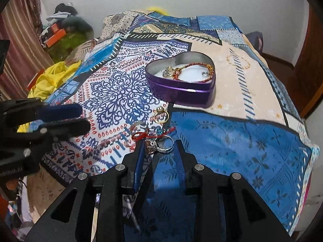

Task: Organize jewelry
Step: 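Grasp a silver ring with the right tool while the left tool grasps another ring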

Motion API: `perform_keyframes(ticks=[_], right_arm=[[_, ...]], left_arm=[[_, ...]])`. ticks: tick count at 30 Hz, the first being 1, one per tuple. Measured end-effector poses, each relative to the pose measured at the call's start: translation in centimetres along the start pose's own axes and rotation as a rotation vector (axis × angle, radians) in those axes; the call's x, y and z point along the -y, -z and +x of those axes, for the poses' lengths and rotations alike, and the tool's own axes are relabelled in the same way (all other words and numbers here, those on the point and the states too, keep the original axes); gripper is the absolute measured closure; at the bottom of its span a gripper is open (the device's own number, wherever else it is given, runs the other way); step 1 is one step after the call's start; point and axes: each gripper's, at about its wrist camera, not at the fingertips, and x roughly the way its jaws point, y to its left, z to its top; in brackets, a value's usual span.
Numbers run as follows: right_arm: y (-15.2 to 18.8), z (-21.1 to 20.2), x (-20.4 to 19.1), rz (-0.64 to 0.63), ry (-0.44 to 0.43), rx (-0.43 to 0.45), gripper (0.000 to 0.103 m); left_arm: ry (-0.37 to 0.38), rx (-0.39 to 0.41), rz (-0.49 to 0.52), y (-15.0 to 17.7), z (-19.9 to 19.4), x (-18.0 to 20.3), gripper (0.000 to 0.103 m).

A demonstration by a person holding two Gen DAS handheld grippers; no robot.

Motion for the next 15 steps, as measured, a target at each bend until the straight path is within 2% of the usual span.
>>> perform_keyframes(ticks=[15], right_arm=[[0.2, -0.3, 0.1, -0.035, -0.002, 0.054, 0.077]], left_arm=[[-0.002, -0.053, 0.038, -1.2, 3.3, 0.5, 0.074]])
